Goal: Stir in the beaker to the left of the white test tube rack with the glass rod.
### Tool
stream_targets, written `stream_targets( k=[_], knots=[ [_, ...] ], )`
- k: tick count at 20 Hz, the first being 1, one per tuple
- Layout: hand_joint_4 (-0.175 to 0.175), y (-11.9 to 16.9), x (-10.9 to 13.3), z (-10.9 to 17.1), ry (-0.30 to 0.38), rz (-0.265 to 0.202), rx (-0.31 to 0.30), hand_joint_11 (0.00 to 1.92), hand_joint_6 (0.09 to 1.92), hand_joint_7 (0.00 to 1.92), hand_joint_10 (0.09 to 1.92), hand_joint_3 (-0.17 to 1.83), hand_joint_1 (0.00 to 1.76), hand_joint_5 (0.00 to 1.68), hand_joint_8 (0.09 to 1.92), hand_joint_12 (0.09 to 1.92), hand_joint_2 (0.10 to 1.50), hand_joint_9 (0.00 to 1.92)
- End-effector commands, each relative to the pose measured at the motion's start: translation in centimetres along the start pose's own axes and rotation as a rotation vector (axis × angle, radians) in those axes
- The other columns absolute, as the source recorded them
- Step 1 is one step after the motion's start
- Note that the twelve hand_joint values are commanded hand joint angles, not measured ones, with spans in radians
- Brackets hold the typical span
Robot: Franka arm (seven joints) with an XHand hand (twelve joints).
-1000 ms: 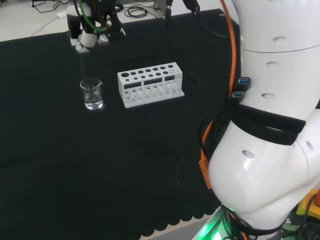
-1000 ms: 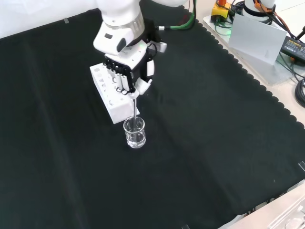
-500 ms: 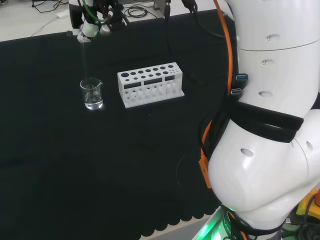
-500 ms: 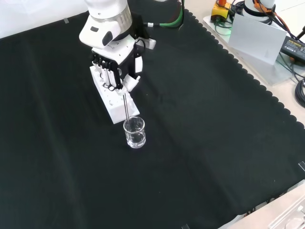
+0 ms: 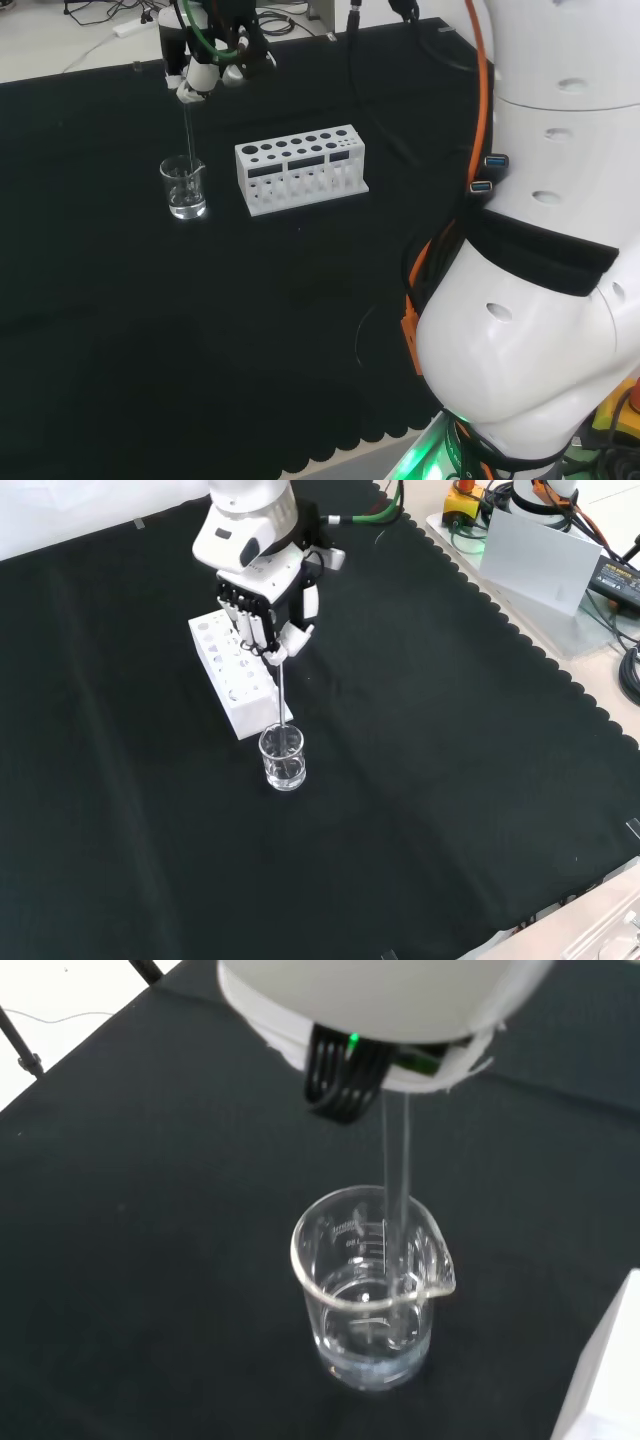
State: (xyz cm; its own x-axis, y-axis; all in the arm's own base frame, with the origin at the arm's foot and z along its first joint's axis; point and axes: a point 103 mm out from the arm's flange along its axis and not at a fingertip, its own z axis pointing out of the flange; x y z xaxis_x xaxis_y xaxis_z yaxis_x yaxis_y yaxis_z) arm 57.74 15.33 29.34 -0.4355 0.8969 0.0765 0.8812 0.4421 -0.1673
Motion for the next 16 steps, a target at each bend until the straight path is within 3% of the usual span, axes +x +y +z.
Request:
stream_targets(
  k=[1, 7, 16],
  knots=[
    [-0.175, -1.1, 2.7, -0.2, -0.03, -0.005, -0.012, 1.69, 0.27, 1.29, 0.77, 0.82, 1.33, 1.39, 0.97, 0.6, 0.57, 1.67],
    [-0.175, 0.8, 4.4, 0.5, 0.019, -0.057, -0.03, 1.69, 0.27, 1.3, 0.77, 0.82, 1.33, 1.39, 0.97, 0.6, 0.56, 1.67],
    [-0.175, 3.6, 2.7, -0.4, 0.007, -0.064, -0.008, 1.69, 0.27, 1.3, 0.77, 0.83, 1.33, 1.39, 0.97, 0.6, 0.56, 1.67]
  ],
)
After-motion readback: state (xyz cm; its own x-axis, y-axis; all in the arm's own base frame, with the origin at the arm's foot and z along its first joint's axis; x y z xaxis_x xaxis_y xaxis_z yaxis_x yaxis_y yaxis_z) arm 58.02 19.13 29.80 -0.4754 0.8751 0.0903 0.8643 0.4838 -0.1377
